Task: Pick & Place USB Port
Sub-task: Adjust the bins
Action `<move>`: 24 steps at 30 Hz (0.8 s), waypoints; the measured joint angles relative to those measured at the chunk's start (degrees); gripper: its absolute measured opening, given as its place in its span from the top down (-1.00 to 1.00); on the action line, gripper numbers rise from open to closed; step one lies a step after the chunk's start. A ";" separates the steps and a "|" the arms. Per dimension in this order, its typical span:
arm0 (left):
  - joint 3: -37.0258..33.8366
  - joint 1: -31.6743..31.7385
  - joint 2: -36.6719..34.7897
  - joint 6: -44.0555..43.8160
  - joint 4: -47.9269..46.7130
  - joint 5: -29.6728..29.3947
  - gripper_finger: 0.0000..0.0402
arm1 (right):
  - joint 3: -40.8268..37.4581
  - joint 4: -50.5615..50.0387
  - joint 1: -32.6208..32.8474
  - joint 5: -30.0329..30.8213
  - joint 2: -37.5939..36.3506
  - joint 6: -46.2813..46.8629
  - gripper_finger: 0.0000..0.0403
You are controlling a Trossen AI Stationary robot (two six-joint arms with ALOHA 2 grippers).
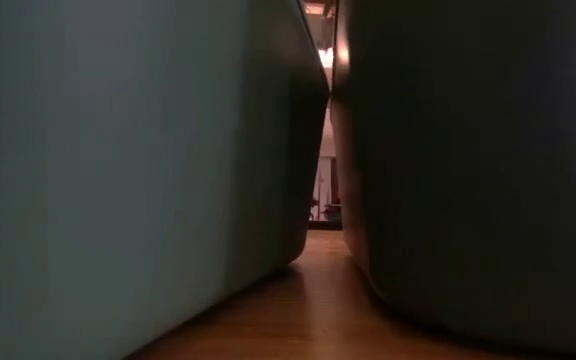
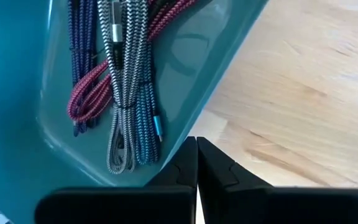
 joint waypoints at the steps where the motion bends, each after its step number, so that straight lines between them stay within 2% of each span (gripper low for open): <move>1: -0.80 -1.07 0.00 -0.49 0.21 0.70 0.99 | 0.00 0.07 -0.21 0.02 0.00 -0.47 1.00; 9: -4.53 -8.67 0.00 -8.14 3.09 5.69 0.99 | 0.00 -9.46 -5.60 5.67 -2.45 -7.45 1.00; 13: -5.20 -11.91 0.00 -14.51 11.53 9.22 0.99 | 0.00 -12.85 -9.43 9.42 -4.61 -13.21 1.00; 18: -5.21 -15.17 0.00 -21.96 22.28 9.69 1.00 | 0.01 -13.38 -13.51 15.56 -8.45 -18.99 1.00; 20: -5.21 -16.15 0.00 -22.83 24.64 7.59 0.99 | 0.11 -13.36 -14.74 18.54 -10.33 -21.44 1.00; 24: -5.21 -17.84 0.00 -20.93 27.10 -2.95 1.00 | 1.18 -13.33 -17.26 23.59 -14.54 -28.26 1.00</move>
